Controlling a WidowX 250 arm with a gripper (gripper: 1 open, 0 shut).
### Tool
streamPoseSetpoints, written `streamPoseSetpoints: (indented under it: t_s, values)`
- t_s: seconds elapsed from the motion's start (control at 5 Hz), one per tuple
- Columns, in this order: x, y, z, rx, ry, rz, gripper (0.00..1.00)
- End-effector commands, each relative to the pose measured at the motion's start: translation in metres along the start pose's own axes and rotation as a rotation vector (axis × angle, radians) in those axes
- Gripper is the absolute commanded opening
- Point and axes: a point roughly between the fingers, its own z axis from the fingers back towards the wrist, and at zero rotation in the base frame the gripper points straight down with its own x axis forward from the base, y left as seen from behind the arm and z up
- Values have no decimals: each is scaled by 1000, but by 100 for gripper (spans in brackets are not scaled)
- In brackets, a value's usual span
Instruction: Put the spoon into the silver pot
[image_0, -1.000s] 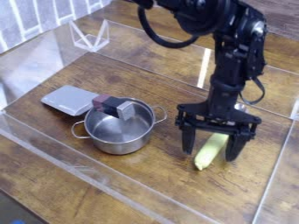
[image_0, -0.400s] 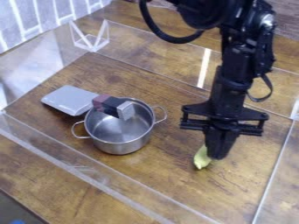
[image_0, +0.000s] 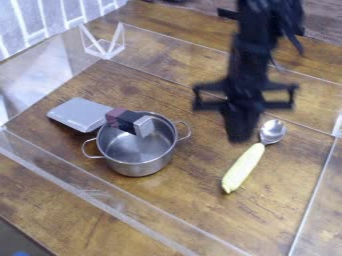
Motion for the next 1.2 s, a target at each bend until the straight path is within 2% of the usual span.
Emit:
streamPoseSetpoints:
  t_s: [0.0, 0.2, 0.4, 0.6, 1.0]
  values:
    - [9, 32, 29, -84, -39, 85, 0]
    - [17, 61, 26, -120, -28, 186, 0]
    - [29, 72, 20, -162, -13, 261, 0]
    - [37, 80, 14, -191, -14, 340, 0]
    - [20, 76, -8, -230, -31, 497, 0]
